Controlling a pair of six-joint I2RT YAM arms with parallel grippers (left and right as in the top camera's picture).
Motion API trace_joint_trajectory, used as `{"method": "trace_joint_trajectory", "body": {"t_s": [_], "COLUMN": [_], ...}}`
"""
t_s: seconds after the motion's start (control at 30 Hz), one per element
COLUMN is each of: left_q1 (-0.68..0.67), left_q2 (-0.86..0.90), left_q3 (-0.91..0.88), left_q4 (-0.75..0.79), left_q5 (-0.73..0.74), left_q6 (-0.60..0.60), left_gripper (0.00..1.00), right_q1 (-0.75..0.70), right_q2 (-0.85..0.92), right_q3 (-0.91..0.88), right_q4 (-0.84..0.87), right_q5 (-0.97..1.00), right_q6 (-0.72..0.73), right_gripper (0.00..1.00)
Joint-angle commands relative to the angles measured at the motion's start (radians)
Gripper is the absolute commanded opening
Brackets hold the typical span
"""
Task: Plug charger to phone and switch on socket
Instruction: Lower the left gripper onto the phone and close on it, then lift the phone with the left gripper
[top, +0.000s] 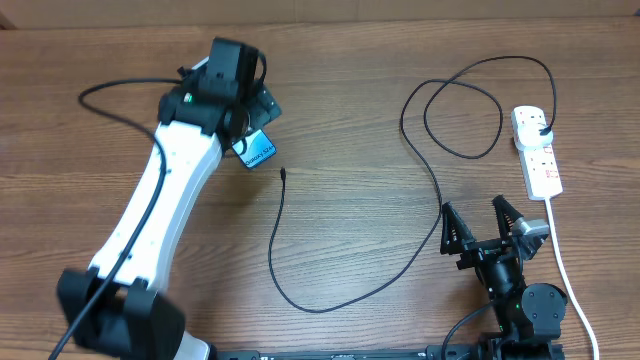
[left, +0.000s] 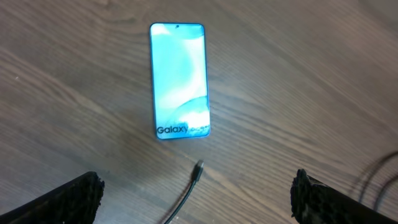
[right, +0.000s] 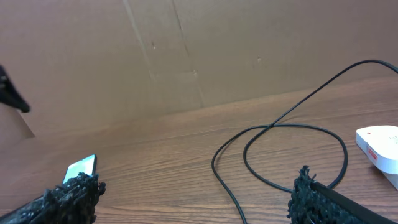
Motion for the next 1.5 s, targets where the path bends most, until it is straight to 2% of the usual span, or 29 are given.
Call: {"method": "trace_joint_trajectory", "body": {"t_s": [0.0, 0.1, 0.23, 0.57, 0.7, 0.93, 1.47], "left_q1": [0.008, 0.020, 0.035, 0.105, 0.115, 0.116, 0.120], "left_q2": [0.159, 0.289, 0.455, 0.629, 0.644, 0.647, 0.651], "left_q3": [0.166, 0.294, 0.417, 0.426, 0.426, 0.420, 0.329], "left_q4": [-0.089, -0.170, -0.186, -0.198, -0.170, -0.107, -0.040], "left_q5": [-0.023, -0.001, 0.066, 0.121, 0.119, 0.101, 0.089], "left_q6": [-0.065, -0.079, -0.094, -0.079, 0.007, 0.081, 0.077], "left_gripper": [1.00, 1.00, 1.00, 1.00, 1.00, 1.00, 1.00], "right_q1": [0.004, 0.004, 0.004, 0.004, 0.004, 0.004, 0.004], "right_q2": [-0.010, -0.010, -0.010, -0.010, -0.010, -0.010, -0.010], "right_q3": [-0.011, -0.011, -0.011, -0.011, -0.011, -0.011, -0.011], "right_q4": [0.006, 0.006, 0.006, 0.006, 0.006, 0.006, 0.006], "right_q5": [0.010, 0.010, 0.010, 0.010, 0.010, 0.010, 0.010], "right_q6": [-0.006, -0.006, -0.006, -0.006, -0.006, -0.006, -0.006], "right_gripper": [1.00, 1.00, 1.00, 1.00, 1.00, 1.00, 1.00]}}
